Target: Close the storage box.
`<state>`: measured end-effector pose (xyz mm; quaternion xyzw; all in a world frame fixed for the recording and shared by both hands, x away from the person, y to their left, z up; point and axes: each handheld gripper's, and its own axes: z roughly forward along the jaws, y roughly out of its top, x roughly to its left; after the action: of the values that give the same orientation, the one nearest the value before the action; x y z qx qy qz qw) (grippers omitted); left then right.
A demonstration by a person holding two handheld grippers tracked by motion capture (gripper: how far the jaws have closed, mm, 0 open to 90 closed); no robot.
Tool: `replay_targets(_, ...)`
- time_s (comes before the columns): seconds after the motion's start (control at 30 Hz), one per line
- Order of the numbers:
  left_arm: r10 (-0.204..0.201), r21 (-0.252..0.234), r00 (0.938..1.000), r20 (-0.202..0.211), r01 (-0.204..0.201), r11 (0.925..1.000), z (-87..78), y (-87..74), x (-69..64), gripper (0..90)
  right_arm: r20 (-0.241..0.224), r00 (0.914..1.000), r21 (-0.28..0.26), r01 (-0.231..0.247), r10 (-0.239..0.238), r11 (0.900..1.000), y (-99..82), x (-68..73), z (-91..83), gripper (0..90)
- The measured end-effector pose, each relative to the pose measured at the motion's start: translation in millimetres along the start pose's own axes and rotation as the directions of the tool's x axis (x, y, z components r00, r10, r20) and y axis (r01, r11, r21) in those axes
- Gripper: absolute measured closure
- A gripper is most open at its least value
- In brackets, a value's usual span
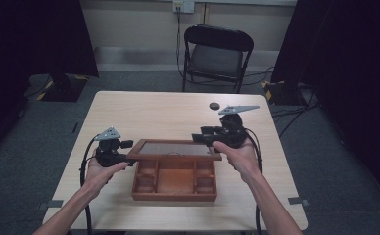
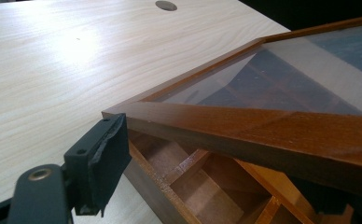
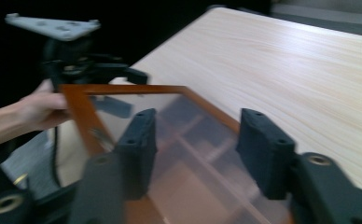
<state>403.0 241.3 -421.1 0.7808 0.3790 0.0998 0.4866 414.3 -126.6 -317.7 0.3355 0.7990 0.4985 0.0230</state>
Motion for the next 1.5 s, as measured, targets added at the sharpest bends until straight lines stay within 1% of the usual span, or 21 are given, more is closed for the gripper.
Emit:
replay_targets(0.03, 0.007, 0.007, 1.0, -0.002, -0.007, 0.9999, -0.3, -0.7, 0.3, 18.3, -0.014, 0.9998, 0.009, 0.017, -0.017, 0.9998, 3.3, 4.5, 4.2, 54.3)
replay_targets(0.1, 0.007, 0.01, 1.0, -0.001, -0.007, 0.9999, -0.4, -2.9, -0.8, 18.3, -0.033, 0.9982, 0.018, 0.051, -0.051, 0.9985, 7.3, 13.8, 11.8, 58.0)
replay_targets(0.13, 0.01, 0.015, 0.9999, 0.0, -0.01, 0.9998, -0.4, -3.5, -0.8, 18.4, -0.06, 0.9964, 0.021, 0.062, -0.06, 0.9979, 7.6, 17.5, 15.2, 59.8)
replay_targets(0.27, 0.006, 0.015, 1.0, -0.002, -0.006, 0.9999, -1.4, -3.6, -0.9, 18.4, -0.12, 0.9887, 0.08, 0.1, -0.09, 0.9917, 3.8, 30.0, 26.5, 68.8)
replay_targets(0.37, 0.006, 0.016, 1.0, 0.008, -0.006, 0.9999, -0.6, -4.0, -0.9, 18.9, -0.158, 0.983, 0.114, 0.112, -0.093, 0.9871, -1.2, 33.3, 32.7, 73.5)
replay_targets(0.43, -0.001, 0.013, 0.9999, 0.011, 0.001, 0.9999, -0.7, -3.9, -1.4, 19.8, -0.165, 0.9827, 0.119, 0.104, -0.083, 0.9874, -4.1, 32.1, 36.3, 75.0)
replay_targets(0.5, 0.005, 0.009, 1.0, 0.005, -0.005, 0.9999, -1.4, -3.2, -1.8, 20.3, -0.173, 0.9817, 0.1, 0.098, -0.08, 0.9902, -7.1, 31.6, 39.2, 74.8)
replay_targets(0.53, 0.004, 0.009, 1.0, 0.006, -0.004, 1.0, -1.4, -3.0, -2.1, 20.5, -0.18, 0.9806, 0.101, 0.096, -0.077, 0.9902, -8.3, 32.0, 40.8, 74.5)
replay_targets(0.63, 0.002, 0.007, 1.0, 0.008, -0.002, 1.0, -1.3, -3.3, -1.8, 20.8, -0.19, 0.9792, 0.129, 0.096, -0.07, 0.987, -9.5, 33.4, 45.5, 75.7)
replay_targets(0.73, 0.004, 0.009, 0.9999, 0.014, -0.004, 1.0, -1.2, -4.1, -1.8, 20.8, -0.211, 0.9761, 0.136, 0.081, -0.051, 0.9874, -11.0, 32.1, 48.3, 78.5)
replay_targets(0.87, 0.01, 0.02, 0.9999, 0.014, -0.01, 0.9997, -0.7, -5.5, -2.0, 20.8, -0.25, 0.9681, 0.153, 0.062, -0.022, 0.9863, -13.0, 27.9, 49.7, 80.3)
replay_targets(1.0, 0.004, 0.017, 0.9998, 0.021, -0.004, 0.9998, 0.0, -6.3, -2.2, 20.8, -0.251, 0.9679, 0.163, 0.063, -0.02, 0.9846, -13.4, 27.9, 49.7, 80.6)
replay_targets(1.1, -0.001, 0.023, 0.9997, 0.025, 0.001, 0.9997, 1.5, -6.3, -2.6, 20.7, -0.249, 0.9678, 0.159, 0.079, -0.037, 0.9841, -13.4, 27.8, 49.4, 80.8)
replay_targets(1.13, 0.008, 0.036, 0.9998, 0.019, -0.008, 0.9993, 2.1, -6.2, -2.3, 20.7, -0.249, 0.9674, 0.159, 0.087, -0.045, 0.9834, -13.7, 27.5, 49.2, 80.9)
replay_targets(1.17, 0.0, 0.036, 0.9998, 0.021, -0.001, 0.9993, 3.3, -6.5, -2.4, 20.7, -0.248, 0.9671, 0.157, 0.097, -0.056, 0.9828, -14.2, 26.8, 49.2, 80.9)
replay_targets(1.2, 0.0, 0.035, 0.9997, 0.023, -0.001, 0.9994, 4.7, -6.9, -1.6, 20.7, -0.248, 0.9672, 0.158, 0.094, -0.053, 0.983, -15.0, 25.7, 49.4, 80.9)
replay_targets(1.23, 0.003, 0.044, 1.0, 0.009, -0.003, 0.999, 5.4, -7.0, -0.9, 20.8, -0.25, 0.967, 0.156, 0.09, -0.049, 0.9837, -16.0, 24.2, 49.9, 81.0)
replay_targets(1.27, -0.002, 0.043, 0.9999, 0.01, 0.002, 0.9991, 7.2, -7.6, 0.7, 21.0, -0.245, 0.9684, 0.155, 0.087, -0.047, 0.9842, -17.0, 23.4, 50.8, 81.0)
replay_targets(1.37, -0.013, 0.051, 0.9999, -0.011, 0.014, 0.9986, 9.8, -8.7, 5.9, 21.4, -0.23, 0.9721, 0.154, 0.086, -0.049, 0.9844, -19.4, 22.2, 54.5, 81.1)
replay_targets(1.4, -0.017, 0.052, 0.9998, -0.014, 0.017, 0.9985, 10.3, -8.9, 6.9, 21.4, -0.229, 0.9722, 0.157, 0.088, -0.05, 0.9837, -20.0, 21.6, 55.8, 81.1)
replay_targets(1.5, -0.007, 0.058, 0.9999, -0.009, 0.008, 0.9983, 9.9, -9.9, 9.2, 24.4, -0.227, 0.9726, 0.156, 0.086, -0.049, 0.9839, -21.9, 18.7, 58.8, 81.2)
